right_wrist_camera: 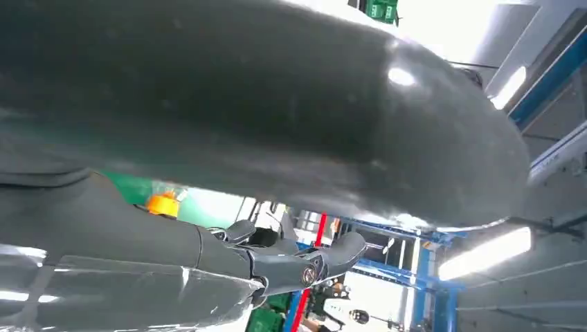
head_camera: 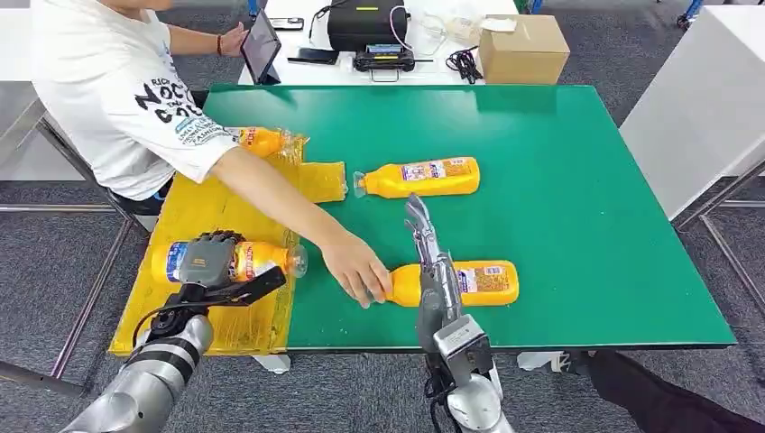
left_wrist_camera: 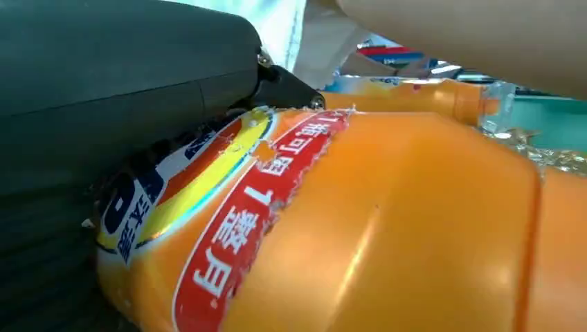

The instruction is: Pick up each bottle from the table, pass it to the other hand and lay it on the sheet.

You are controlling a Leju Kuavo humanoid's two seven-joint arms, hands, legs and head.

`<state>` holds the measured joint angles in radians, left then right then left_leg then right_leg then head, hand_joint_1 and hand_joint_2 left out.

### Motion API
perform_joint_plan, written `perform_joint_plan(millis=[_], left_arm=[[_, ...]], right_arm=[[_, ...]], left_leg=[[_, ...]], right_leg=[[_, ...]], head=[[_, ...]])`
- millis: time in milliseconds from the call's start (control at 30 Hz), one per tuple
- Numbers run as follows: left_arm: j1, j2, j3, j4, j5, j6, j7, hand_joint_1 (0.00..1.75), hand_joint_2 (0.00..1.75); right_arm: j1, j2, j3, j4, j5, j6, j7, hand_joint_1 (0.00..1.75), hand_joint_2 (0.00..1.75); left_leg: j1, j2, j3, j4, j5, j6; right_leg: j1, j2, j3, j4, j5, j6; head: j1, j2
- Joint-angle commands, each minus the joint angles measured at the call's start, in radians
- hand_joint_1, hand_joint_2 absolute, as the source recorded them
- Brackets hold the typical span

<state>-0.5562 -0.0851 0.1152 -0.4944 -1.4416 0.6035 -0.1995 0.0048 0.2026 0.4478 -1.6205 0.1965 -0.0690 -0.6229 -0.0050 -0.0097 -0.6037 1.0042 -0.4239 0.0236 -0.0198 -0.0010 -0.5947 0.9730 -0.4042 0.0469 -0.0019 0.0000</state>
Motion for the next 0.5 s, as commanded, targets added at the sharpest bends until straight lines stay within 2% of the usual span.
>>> perform_joint_plan(millis=[33, 67, 100, 133, 167, 200, 267, 300, 333, 433, 467, 500], left_arm=[[-0.025, 0.034, -0.050, 0.137, -0.028, -0.076, 0.038, 1.75, 1.75], [-0.020, 0.036, -0.057, 0.132, -0.016, -0.113, 0.038, 1.19, 1.75], [-0.021, 0.036, -0.059, 0.137, -0.016, -0.126, 0.038, 1.19, 1.75], [-0.021, 0.036, -0.059, 0.137, -0.016, -0.126, 0.038, 0.47, 1.75], [-0.021, 0.036, -0.059, 0.137, -0.016, -0.126, 0.038, 0.09, 1.75], [-0.018, 0.035, -0.059, 0.142, -0.011, -0.147, 0.032, 0.00, 1.75], [-0.019, 0.030, -0.037, 0.161, 0.030, -0.251, 0.018, 0.00, 1.75], [-0.014, 0.031, -0.034, 0.159, 0.036, -0.258, 0.013, 0.00, 1.75], [-0.011, 0.029, -0.008, 0.165, 0.080, -0.335, -0.002, 0.00, 1.75], [-0.001, 0.033, -0.002, 0.160, 0.099, -0.352, -0.014, 0.00, 1.75], [-0.004, 0.031, 0.012, 0.166, 0.123, -0.390, -0.025, 0.00, 0.00], [-0.004, 0.033, 0.029, 0.169, 0.160, -0.458, -0.039, 0.00, 0.00]], right_arm=[[-0.015, -0.001, -0.025, 0.041, 0.004, 0.013, 0.012, 0.00, 0.00], [-0.014, 0.002, -0.029, 0.043, 0.003, 0.017, 0.016, 0.00, 0.00], [-0.014, 0.002, -0.028, 0.045, 0.004, 0.020, 0.018, 0.00, 0.00], [-0.014, 0.002, -0.028, 0.045, 0.004, 0.020, 0.018, 0.00, 0.00], [-0.014, 0.002, -0.028, 0.045, 0.004, 0.020, 0.018, 0.00, 0.00], [-0.017, 0.003, -0.029, 0.053, 0.005, 0.021, 0.020, 0.00, 0.00], [-0.022, 0.005, -0.036, 0.069, 0.003, 0.029, 0.036, 0.00, 0.00], [-0.024, 0.005, -0.039, 0.071, 0.002, 0.030, 0.038, 0.00, 0.00], [-0.028, 0.007, -0.044, 0.080, -0.003, 0.038, 0.047, 0.00, 0.00], [-0.031, 0.009, -0.048, 0.087, -0.003, 0.039, 0.049, 0.00, 0.00], [-0.032, 0.009, -0.049, 0.089, -0.004, 0.042, 0.052, 0.00, 0.00], [-0.037, 0.010, -0.052, 0.097, -0.006, 0.044, 0.057, 0.00, 0.00]], left_leg=[[0.001, 0.002, 0.005, -0.001, -0.001, -0.001], [0.002, 0.003, 0.006, 0.000, -0.002, -0.002], [0.001, 0.002, 0.006, -0.001, -0.001, -0.001], [0.001, 0.003, 0.007, -0.001, -0.001, -0.002], [0.001, 0.003, 0.008, -0.002, -0.001, -0.001], [0.000, 0.002, 0.009, -0.002, -0.001, -0.001], [0.001, 0.002, 0.011, -0.002, -0.001, -0.001], [0.001, 0.003, 0.012, -0.002, -0.001, -0.002], [0.000, 0.003, 0.012, -0.002, -0.001, -0.001], [0.001, 0.006, 0.015, -0.003, -0.001, -0.002], [0.000, 0.005, 0.015, -0.004, -0.001, -0.002], [0.001, 0.006, 0.016, -0.004, -0.001, -0.002]], right_leg=[[0.001, 0.002, 0.004, -0.001, 0.000, -0.002], [0.002, 0.002, 0.006, -0.001, -0.001, -0.003], [0.001, 0.002, 0.005, -0.001, 0.000, -0.002], [0.002, 0.002, 0.007, -0.002, 0.000, -0.002], [0.001, 0.002, 0.007, -0.002, 0.000, -0.002], [0.000, 0.002, 0.008, -0.001, 0.000, -0.001], [0.001, 0.002, 0.010, -0.002, 0.000, -0.002], [0.002, 0.003, 0.011, -0.002, 0.000, -0.002], [0.001, 0.003, 0.011, -0.002, 0.000, -0.002], [0.001, 0.005, 0.014, -0.003, 0.001, -0.003], [0.000, 0.004, 0.014, -0.003, 0.000, -0.002], [0.002, 0.005, 0.015, -0.004, 0.001, -0.003]], head=[[0.000, 0.000], [0.000, 0.000], [0.000, 0.000], [0.000, 0.000], [0.000, 0.000], [0.000, 0.000], [0.000, 0.000], [0.000, 0.000], [0.000, 0.000], [0.000, 0.000], [0.000, 0.000], [0.000, 0.000]])
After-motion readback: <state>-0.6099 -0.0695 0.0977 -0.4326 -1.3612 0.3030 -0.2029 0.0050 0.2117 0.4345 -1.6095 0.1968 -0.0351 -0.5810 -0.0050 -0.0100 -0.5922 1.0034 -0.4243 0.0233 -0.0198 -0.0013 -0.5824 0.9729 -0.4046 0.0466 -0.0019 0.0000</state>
